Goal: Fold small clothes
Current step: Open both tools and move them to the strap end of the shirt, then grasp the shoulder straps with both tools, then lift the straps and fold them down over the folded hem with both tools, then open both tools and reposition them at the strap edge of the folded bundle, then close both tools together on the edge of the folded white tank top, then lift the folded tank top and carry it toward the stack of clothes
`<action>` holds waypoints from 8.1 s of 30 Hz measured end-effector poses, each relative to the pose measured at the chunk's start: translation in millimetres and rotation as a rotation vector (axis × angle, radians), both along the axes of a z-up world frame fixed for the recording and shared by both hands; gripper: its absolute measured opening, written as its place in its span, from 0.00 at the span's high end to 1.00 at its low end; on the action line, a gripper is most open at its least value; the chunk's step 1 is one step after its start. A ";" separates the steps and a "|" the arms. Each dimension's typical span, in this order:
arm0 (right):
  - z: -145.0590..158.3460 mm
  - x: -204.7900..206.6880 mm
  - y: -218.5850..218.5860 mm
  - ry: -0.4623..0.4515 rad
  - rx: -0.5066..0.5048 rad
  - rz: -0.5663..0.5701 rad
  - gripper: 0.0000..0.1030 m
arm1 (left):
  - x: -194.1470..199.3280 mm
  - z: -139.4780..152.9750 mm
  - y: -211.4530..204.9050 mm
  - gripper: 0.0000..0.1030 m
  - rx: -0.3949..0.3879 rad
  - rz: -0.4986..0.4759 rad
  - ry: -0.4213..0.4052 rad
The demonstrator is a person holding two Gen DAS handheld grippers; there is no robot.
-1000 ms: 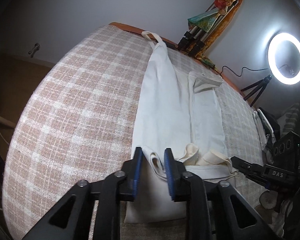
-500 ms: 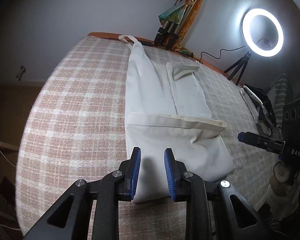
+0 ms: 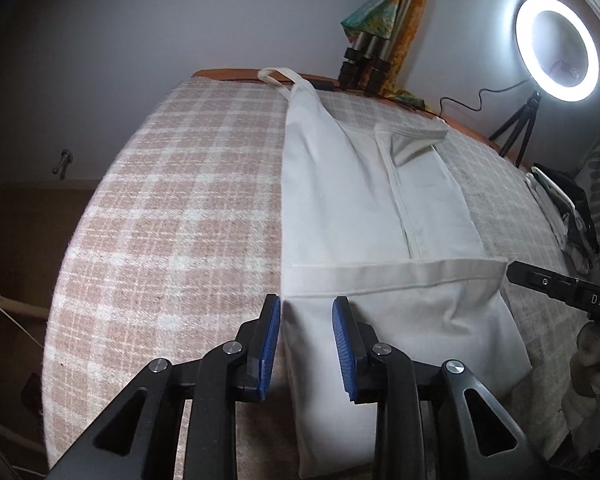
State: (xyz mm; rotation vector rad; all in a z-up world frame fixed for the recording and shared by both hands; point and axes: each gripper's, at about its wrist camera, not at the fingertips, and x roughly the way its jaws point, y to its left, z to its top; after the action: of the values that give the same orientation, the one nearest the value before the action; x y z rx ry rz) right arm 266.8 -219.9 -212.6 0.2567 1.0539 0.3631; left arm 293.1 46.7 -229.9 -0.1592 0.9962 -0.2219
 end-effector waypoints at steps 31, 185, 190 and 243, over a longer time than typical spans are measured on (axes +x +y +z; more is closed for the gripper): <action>-18.6 175.7 11.8 -0.028 0.063 0.035 0.91 | 179.7 -24.5 -3.4 0.82 -0.037 0.038 -0.038; -5.2 -15.0 -53.4 0.090 0.288 -0.070 0.43 | -52.9 41.6 42.5 0.48 -0.341 0.152 0.098; -15.9 -19.9 -49.6 0.129 0.303 -0.044 0.43 | -39.8 20.1 44.4 0.48 -0.407 0.175 0.186; 71.5 -45.4 -43.1 -0.049 0.326 0.021 0.92 | -30.3 101.8 -102.0 0.91 -0.247 -0.041 -0.038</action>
State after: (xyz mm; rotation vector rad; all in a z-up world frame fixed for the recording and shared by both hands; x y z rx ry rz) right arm 221.3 -263.0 -141.1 0.5259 0.9474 0.5585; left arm 262.9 -55.2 -128.1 -0.3586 0.9326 -0.3844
